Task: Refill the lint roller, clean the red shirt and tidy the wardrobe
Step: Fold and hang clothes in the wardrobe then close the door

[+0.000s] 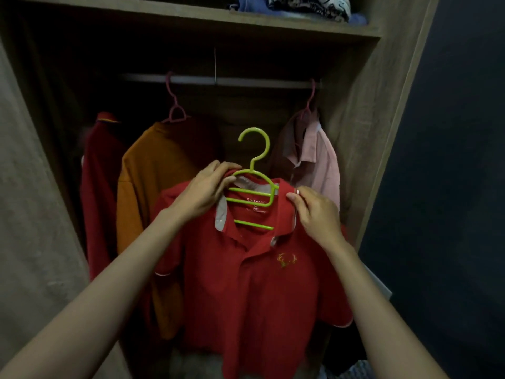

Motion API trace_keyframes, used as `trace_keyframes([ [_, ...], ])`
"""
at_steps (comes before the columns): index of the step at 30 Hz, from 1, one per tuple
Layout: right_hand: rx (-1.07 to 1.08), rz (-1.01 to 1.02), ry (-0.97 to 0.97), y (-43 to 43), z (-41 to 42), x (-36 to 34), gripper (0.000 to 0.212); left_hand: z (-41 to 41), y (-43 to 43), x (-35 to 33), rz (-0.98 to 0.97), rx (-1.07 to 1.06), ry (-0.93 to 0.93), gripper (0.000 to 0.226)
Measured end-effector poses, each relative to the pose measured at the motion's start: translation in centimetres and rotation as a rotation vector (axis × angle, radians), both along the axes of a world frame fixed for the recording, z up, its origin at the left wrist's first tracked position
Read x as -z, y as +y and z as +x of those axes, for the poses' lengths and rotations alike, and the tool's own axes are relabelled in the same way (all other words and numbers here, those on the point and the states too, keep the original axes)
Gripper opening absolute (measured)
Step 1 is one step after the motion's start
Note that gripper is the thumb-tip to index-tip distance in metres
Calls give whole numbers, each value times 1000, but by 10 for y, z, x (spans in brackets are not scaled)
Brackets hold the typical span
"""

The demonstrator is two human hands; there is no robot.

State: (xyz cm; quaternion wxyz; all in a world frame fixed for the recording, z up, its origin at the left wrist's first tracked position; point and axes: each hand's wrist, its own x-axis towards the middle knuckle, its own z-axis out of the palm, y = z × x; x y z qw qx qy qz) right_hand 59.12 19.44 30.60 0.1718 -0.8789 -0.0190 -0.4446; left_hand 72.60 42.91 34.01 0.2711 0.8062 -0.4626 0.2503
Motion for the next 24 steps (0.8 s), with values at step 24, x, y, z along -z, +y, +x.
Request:
trace_keyframes([
  [24, -169, 33, 373, -36, -51, -32, 44, 7, 9, 8, -335, 91, 269, 21],
])
